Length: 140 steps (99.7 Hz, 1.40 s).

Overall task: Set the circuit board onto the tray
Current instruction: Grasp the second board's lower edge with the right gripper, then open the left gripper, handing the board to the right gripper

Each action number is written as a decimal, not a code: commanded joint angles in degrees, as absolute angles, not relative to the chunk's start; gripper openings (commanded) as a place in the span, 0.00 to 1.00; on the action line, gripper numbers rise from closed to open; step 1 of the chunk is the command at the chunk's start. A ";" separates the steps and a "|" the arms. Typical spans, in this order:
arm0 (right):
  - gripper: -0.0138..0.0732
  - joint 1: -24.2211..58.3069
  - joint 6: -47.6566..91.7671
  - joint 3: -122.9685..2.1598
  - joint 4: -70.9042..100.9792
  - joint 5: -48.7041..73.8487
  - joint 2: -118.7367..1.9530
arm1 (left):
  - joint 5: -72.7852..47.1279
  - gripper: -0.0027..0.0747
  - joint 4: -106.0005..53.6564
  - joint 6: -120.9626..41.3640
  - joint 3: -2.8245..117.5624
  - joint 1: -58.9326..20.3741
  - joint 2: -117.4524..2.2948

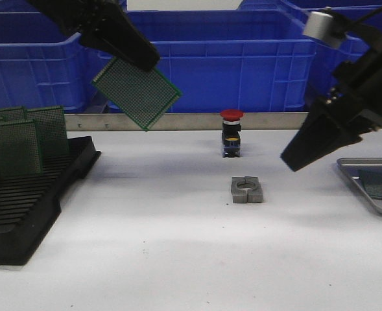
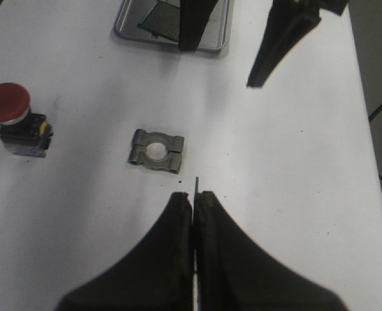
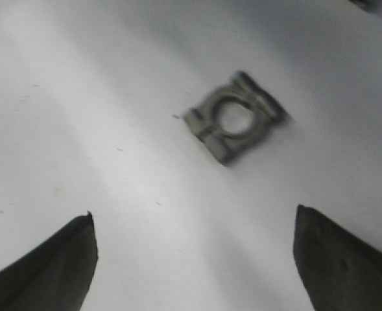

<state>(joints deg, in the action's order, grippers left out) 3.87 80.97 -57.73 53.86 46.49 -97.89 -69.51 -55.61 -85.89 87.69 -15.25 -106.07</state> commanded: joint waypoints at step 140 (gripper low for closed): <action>0.08 16.93 84.33 -58.77 81.10 48.80 -95.16 | -72.67 0.66 -59.81 -85.32 89.56 -19.98 -102.82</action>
